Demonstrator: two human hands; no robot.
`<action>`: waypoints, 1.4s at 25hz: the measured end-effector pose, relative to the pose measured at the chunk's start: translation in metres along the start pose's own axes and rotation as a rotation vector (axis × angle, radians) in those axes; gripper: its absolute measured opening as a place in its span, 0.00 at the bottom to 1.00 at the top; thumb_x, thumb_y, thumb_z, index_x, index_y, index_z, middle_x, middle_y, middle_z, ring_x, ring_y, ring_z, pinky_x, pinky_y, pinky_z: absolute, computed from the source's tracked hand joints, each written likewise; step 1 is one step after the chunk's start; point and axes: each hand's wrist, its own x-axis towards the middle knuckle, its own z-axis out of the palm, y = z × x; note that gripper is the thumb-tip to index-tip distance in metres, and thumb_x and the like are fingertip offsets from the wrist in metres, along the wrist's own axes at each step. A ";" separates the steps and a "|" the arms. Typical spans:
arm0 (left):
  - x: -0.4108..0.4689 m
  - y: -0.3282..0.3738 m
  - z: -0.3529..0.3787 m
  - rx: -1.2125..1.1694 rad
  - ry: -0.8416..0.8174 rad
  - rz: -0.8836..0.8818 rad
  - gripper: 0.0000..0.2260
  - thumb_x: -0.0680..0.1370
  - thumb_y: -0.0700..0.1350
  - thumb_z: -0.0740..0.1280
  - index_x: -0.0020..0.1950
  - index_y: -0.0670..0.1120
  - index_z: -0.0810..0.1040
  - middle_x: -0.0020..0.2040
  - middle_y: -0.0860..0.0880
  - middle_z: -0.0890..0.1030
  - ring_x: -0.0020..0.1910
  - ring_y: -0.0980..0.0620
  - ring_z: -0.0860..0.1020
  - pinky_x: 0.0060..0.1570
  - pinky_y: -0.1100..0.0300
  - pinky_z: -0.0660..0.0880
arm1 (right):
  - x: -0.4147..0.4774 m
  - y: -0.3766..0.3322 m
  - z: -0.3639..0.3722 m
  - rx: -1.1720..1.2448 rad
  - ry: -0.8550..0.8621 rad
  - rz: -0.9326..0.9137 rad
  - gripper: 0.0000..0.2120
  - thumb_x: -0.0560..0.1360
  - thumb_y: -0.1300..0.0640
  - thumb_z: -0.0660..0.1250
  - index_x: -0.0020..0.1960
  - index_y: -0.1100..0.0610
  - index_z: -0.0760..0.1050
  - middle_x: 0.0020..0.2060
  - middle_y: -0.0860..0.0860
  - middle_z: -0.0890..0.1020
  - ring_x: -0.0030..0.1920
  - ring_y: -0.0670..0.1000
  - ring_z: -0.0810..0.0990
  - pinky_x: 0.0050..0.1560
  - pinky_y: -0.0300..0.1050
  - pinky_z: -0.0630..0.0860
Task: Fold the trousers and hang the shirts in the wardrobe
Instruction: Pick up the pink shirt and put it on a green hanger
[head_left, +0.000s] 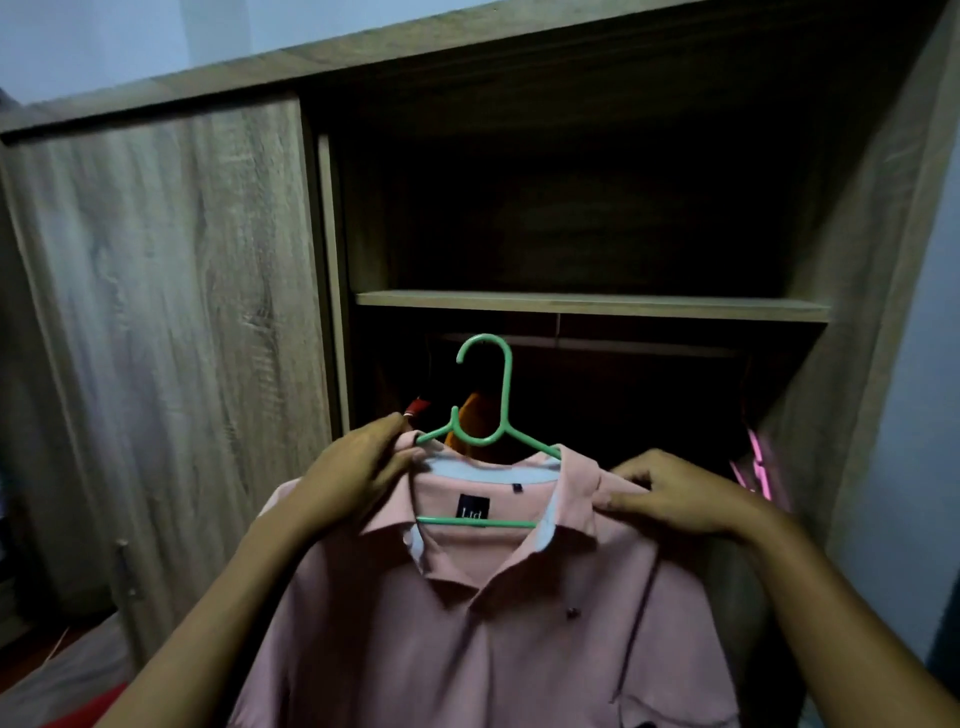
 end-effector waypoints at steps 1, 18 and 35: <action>-0.001 -0.001 0.006 -0.056 -0.031 -0.034 0.21 0.75 0.66 0.56 0.46 0.48 0.71 0.36 0.56 0.74 0.35 0.55 0.74 0.37 0.52 0.72 | -0.002 0.000 -0.002 0.008 -0.001 -0.022 0.23 0.71 0.35 0.68 0.37 0.55 0.81 0.30 0.44 0.75 0.34 0.41 0.70 0.35 0.44 0.67; 0.071 0.019 0.029 -0.128 0.264 -0.138 0.23 0.80 0.55 0.64 0.73 0.47 0.68 0.66 0.45 0.73 0.66 0.47 0.72 0.65 0.46 0.72 | 0.011 -0.022 -0.049 -0.326 0.279 0.434 0.23 0.79 0.46 0.63 0.29 0.57 0.70 0.33 0.56 0.77 0.38 0.55 0.76 0.36 0.43 0.66; 0.147 -0.018 0.045 0.217 0.246 -0.110 0.37 0.78 0.62 0.62 0.81 0.51 0.49 0.81 0.46 0.52 0.81 0.46 0.46 0.77 0.38 0.49 | 0.137 -0.024 0.018 -0.036 0.362 0.778 0.22 0.78 0.56 0.61 0.71 0.62 0.70 0.70 0.61 0.73 0.69 0.62 0.72 0.67 0.51 0.70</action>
